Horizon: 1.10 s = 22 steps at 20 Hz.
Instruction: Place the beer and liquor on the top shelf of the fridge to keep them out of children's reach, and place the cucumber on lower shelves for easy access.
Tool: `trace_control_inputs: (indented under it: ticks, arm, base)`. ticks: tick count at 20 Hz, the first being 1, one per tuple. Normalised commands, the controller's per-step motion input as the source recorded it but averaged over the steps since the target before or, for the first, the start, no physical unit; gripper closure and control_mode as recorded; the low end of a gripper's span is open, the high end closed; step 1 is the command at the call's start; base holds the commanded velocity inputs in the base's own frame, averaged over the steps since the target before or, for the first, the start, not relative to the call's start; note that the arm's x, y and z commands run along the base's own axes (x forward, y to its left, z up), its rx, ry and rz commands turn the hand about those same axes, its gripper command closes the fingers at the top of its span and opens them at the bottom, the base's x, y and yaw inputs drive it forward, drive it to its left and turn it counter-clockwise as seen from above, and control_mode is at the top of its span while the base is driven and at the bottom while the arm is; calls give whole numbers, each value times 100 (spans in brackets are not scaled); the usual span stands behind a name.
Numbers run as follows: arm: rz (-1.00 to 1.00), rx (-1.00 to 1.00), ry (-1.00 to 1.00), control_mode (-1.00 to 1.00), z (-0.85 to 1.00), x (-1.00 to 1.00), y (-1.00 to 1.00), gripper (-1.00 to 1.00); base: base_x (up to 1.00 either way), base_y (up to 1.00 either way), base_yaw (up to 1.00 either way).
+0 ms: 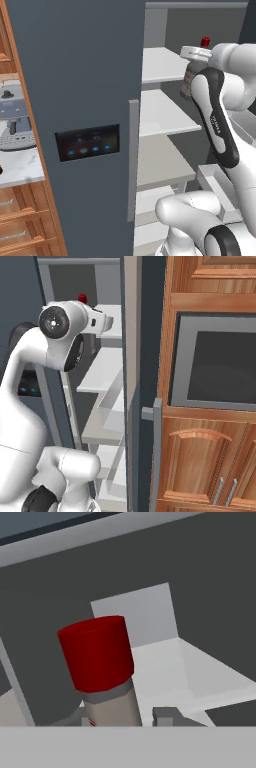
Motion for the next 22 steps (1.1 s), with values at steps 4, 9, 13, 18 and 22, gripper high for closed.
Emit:
trace_control_inputs:
  ticks: [4, 9, 13, 18, 22]
  arm:
    - [0, 0, -5, -100, 23, 34, -11, 100]
    - [0, 0, -10, -100, 17, 33, -8, 100]
    - [0, 0, -6, -100, 7, 39, -8, 100]
    - [0, -1, 6, -100, 0, 57, -4, 100]
    - [0, -2, 8, -100, 0, 67, 0, 100]
  base:
    - [0, 0, 0]
    - [0, 0, 0]
    - [0, 0, 0]
    - [0, 0, 0]
    - [0, 0, 0]
